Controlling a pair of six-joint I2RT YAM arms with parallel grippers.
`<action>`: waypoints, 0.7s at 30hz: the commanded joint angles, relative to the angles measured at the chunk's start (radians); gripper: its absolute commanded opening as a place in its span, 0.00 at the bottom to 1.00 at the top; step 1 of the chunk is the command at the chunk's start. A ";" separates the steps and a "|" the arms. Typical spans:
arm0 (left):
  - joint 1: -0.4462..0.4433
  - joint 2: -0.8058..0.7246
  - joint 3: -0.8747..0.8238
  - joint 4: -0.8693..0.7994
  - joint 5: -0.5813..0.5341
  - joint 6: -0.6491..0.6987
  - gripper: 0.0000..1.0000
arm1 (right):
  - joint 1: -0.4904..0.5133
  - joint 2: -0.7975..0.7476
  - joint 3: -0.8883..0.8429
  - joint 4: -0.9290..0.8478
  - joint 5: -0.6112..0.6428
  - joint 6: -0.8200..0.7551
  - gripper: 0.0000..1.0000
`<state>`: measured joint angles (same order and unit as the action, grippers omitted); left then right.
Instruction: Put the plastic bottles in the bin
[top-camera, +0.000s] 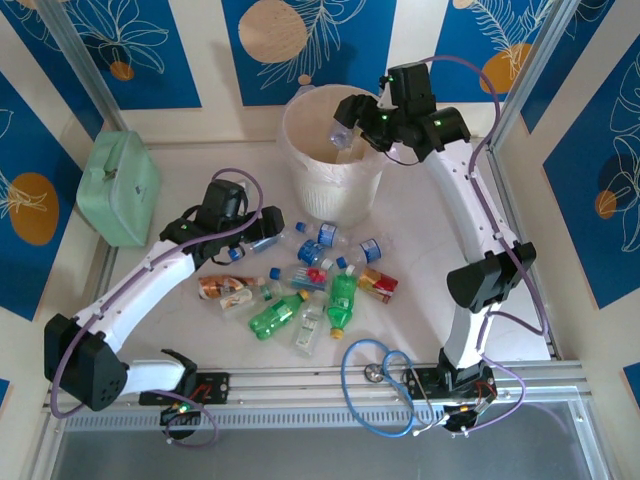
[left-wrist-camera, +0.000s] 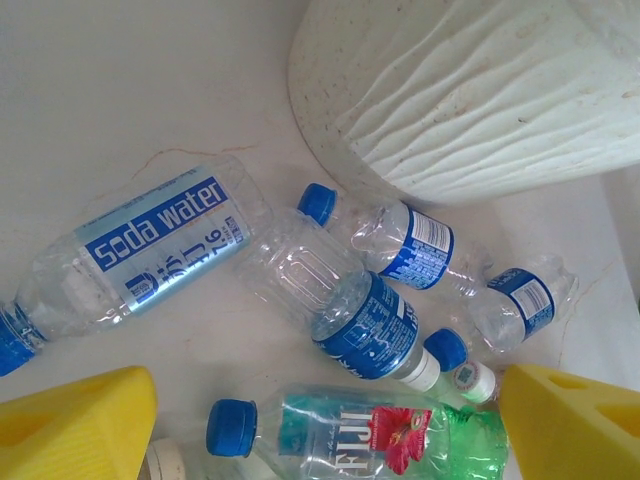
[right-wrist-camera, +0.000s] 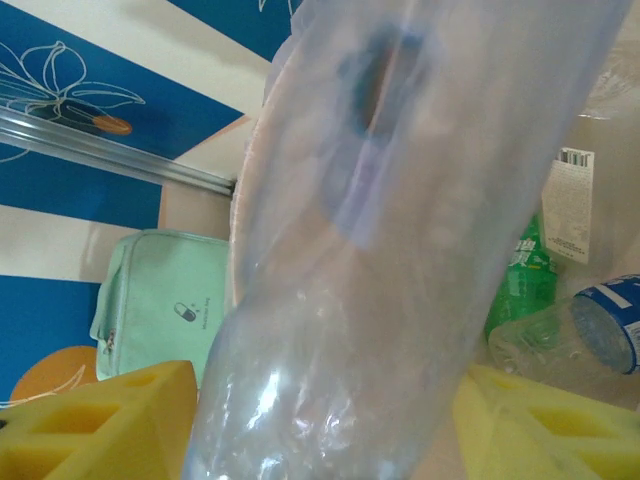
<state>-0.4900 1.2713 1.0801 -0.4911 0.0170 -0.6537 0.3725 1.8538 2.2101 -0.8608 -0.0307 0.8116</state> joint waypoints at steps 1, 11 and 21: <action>0.014 0.010 -0.012 -0.023 -0.019 0.009 0.89 | -0.001 -0.018 0.019 -0.025 -0.013 -0.011 0.71; 0.021 -0.002 -0.031 -0.025 -0.045 -0.012 0.88 | 0.013 -0.136 -0.088 0.001 -0.005 -0.026 0.70; 0.067 -0.011 -0.096 -0.065 -0.076 -0.142 0.88 | 0.071 -0.486 -0.517 0.051 0.059 -0.064 0.70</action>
<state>-0.4477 1.2728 1.0241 -0.5209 -0.0387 -0.7250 0.4416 1.4525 1.7779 -0.8215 0.0029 0.7643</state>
